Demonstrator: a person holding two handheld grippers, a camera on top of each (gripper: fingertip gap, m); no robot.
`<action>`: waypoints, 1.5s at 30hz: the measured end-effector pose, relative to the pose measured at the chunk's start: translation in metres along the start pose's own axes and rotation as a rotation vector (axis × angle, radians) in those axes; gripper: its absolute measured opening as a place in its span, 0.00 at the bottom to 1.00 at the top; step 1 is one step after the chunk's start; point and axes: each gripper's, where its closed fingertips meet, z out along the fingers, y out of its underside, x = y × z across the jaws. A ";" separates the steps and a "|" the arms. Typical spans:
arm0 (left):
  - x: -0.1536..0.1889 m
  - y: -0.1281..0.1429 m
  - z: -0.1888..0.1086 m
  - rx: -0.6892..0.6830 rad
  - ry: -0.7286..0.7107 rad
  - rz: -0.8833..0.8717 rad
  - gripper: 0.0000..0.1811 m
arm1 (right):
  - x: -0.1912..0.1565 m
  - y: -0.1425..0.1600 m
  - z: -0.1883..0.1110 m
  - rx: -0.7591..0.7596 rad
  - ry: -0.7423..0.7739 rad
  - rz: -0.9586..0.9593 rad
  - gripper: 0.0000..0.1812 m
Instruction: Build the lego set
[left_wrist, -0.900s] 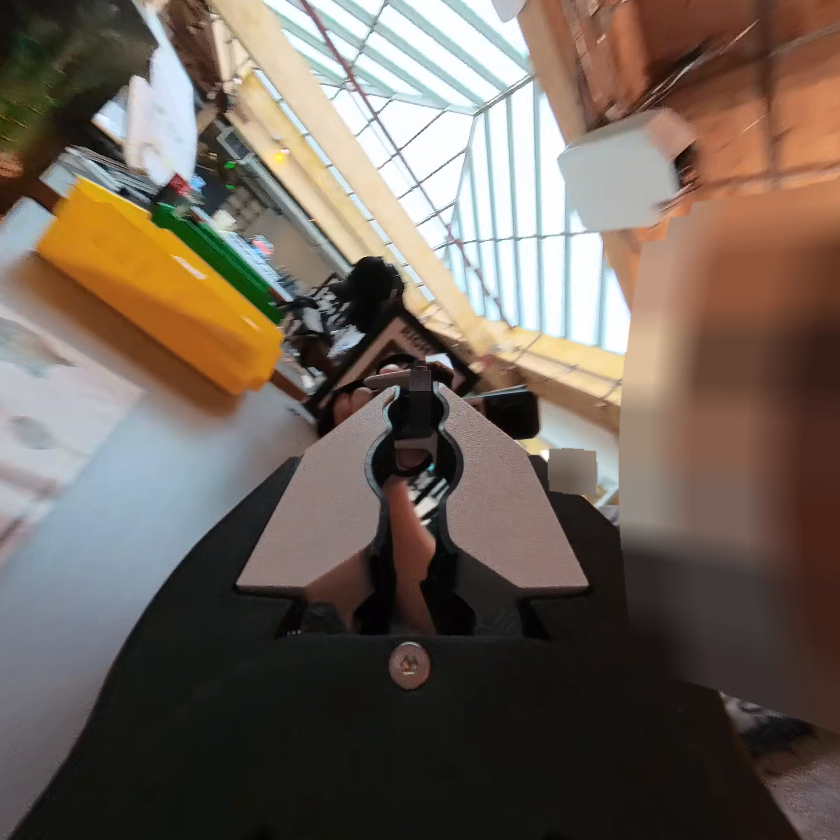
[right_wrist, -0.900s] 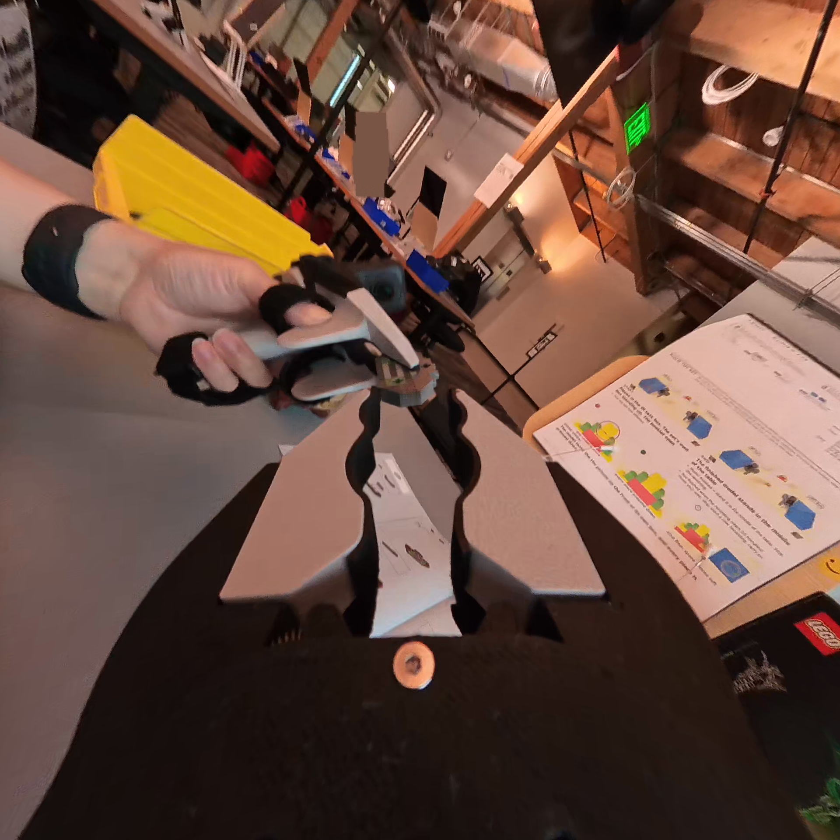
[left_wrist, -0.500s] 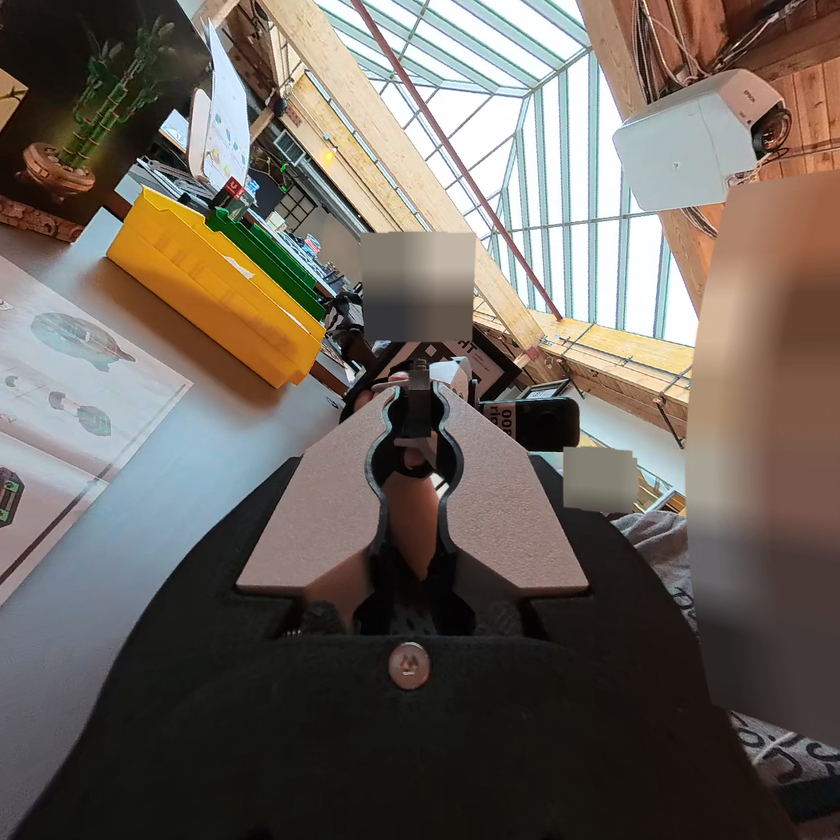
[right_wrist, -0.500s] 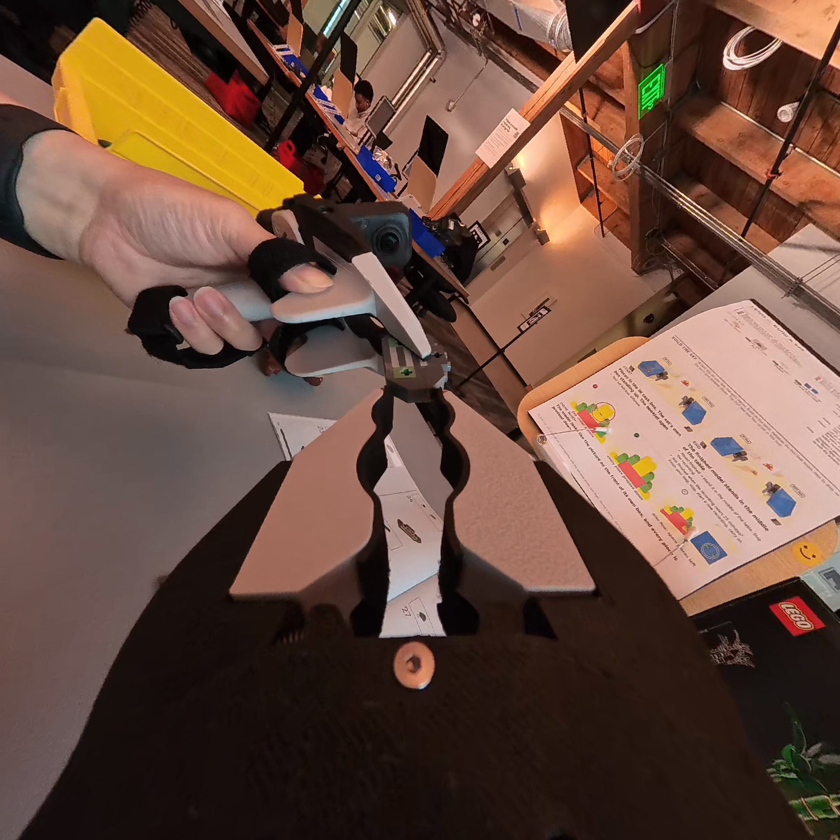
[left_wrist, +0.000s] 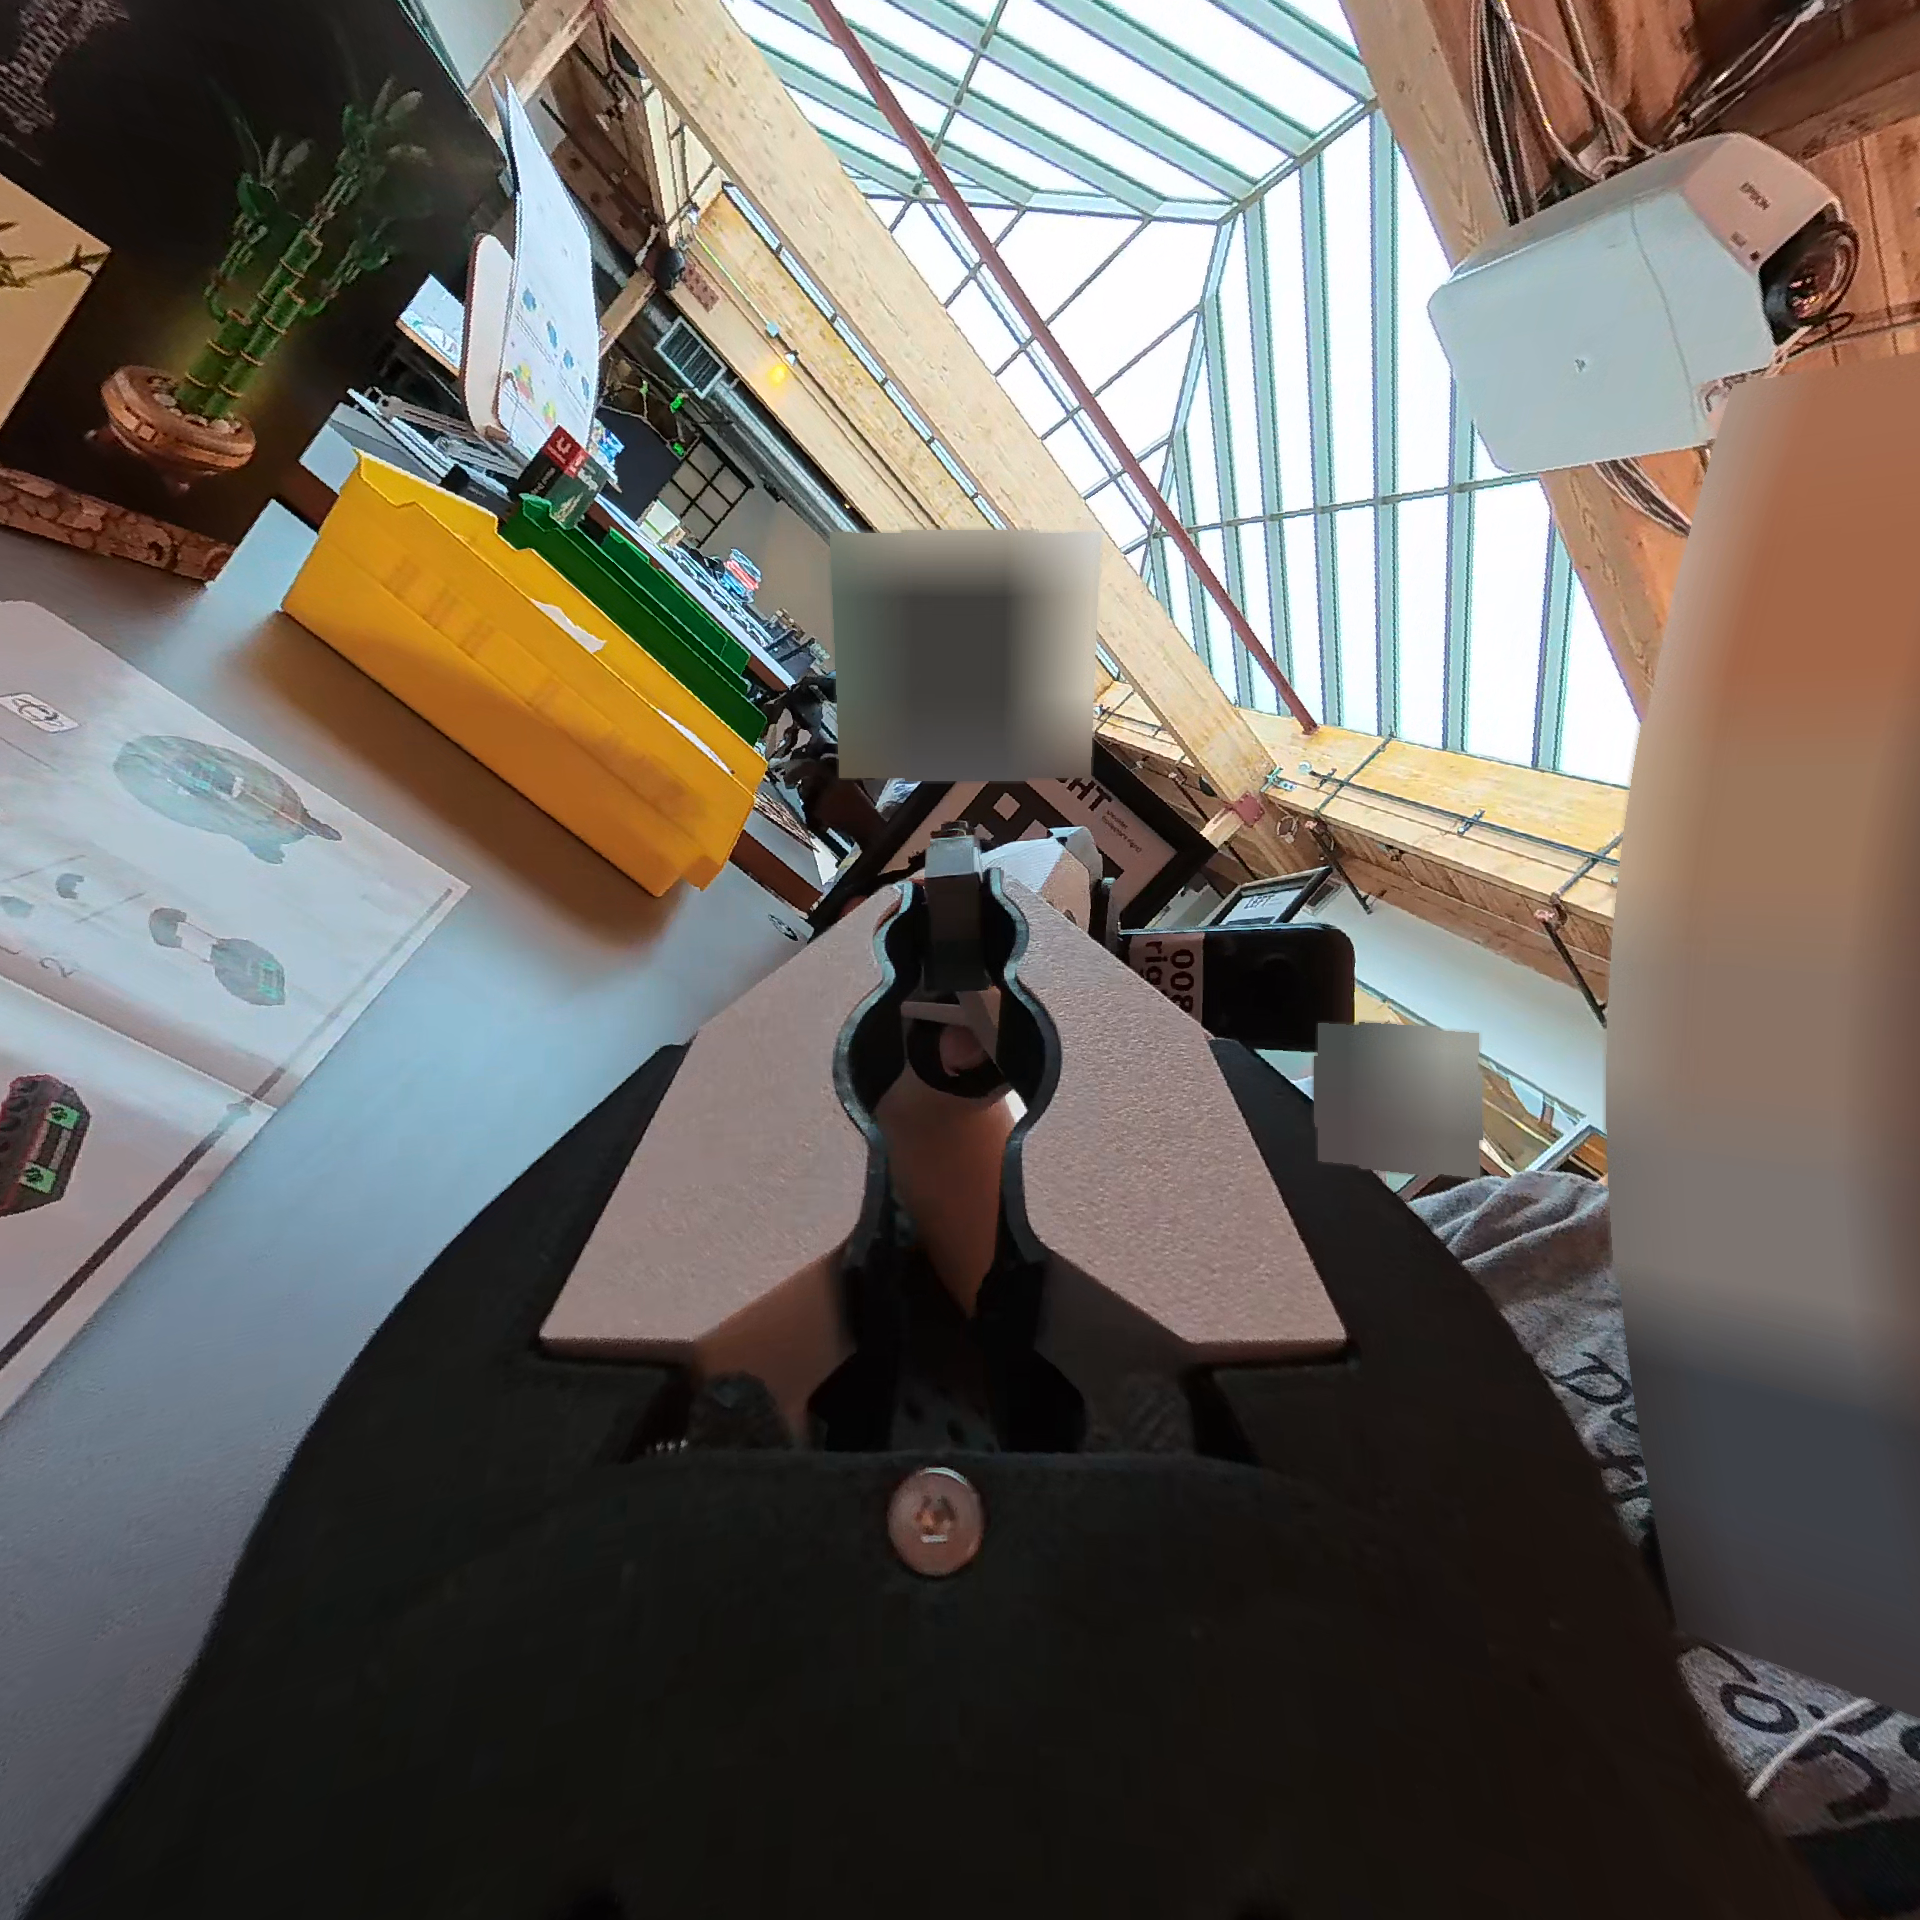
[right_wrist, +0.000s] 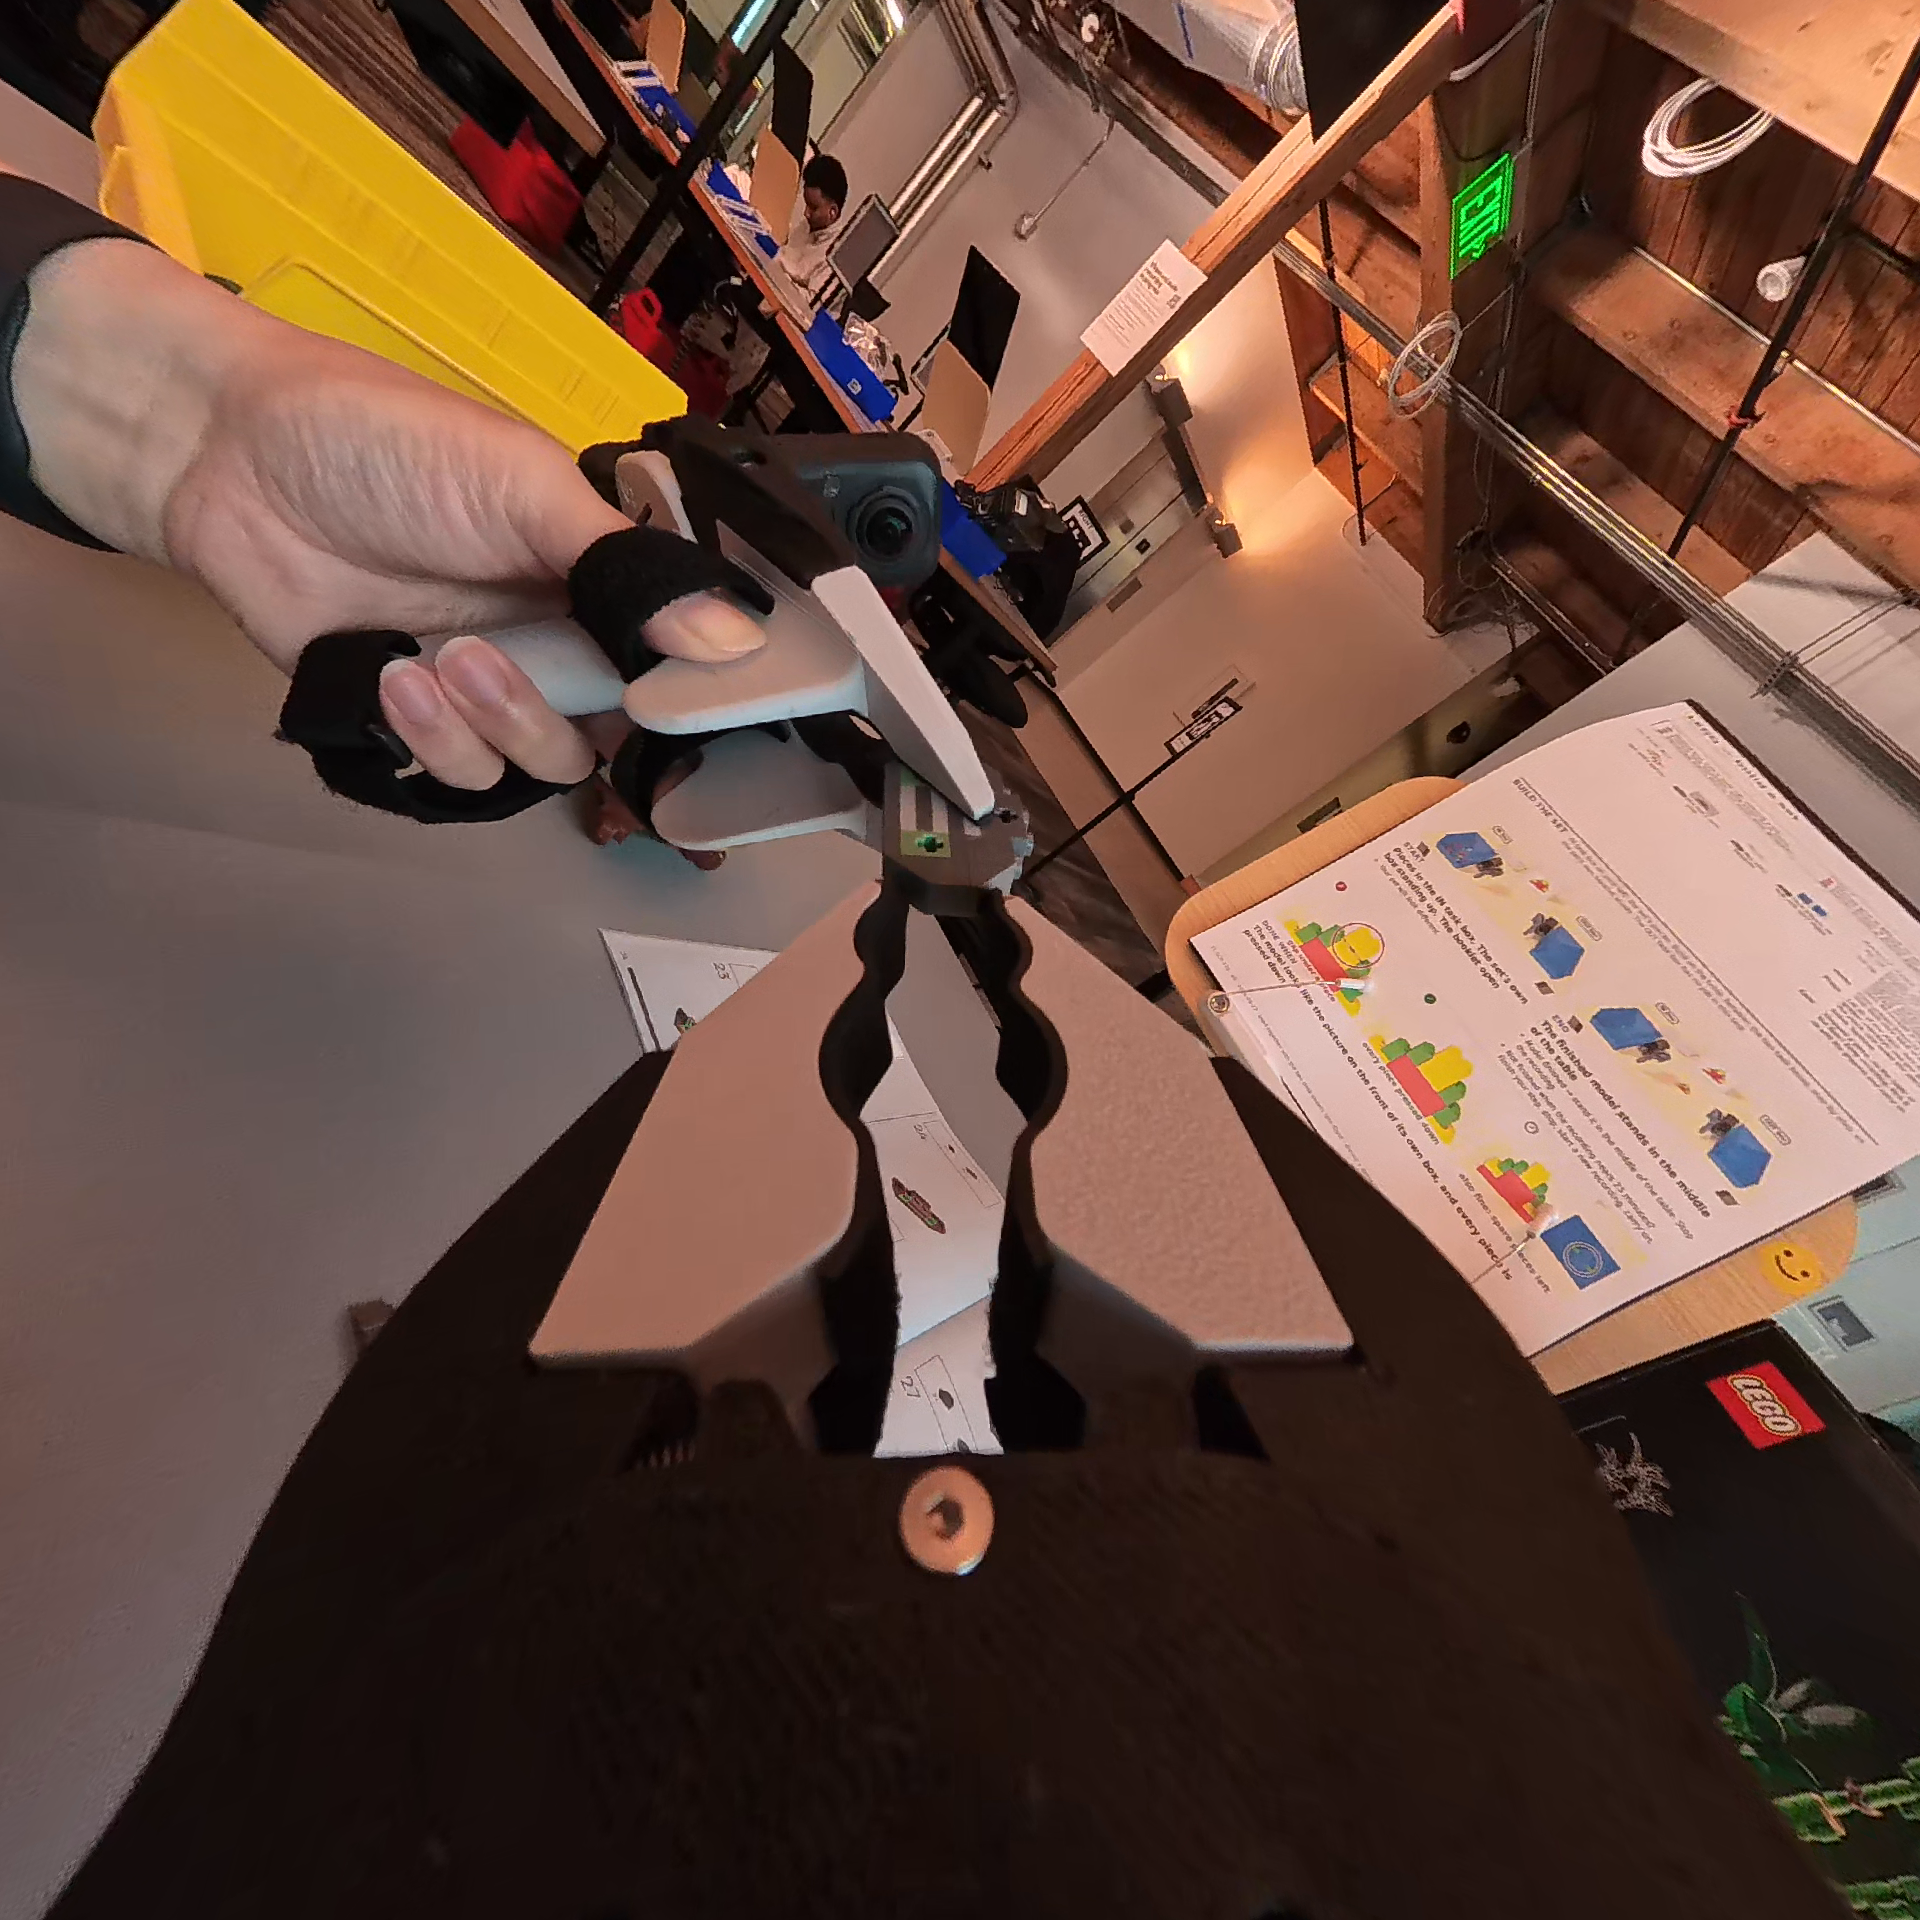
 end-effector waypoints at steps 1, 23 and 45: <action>0.000 0.000 0.000 -0.001 0.001 0.000 0.05 | 0.000 0.000 0.000 0.004 -0.002 0.004 0.07; -0.013 0.010 0.003 -0.068 -0.149 0.142 0.05 | -0.006 0.019 0.014 -0.089 -0.005 0.050 0.15; -0.013 0.009 0.003 -0.036 -0.112 0.079 0.05 | -0.007 0.021 0.015 -0.151 0.010 0.068 0.14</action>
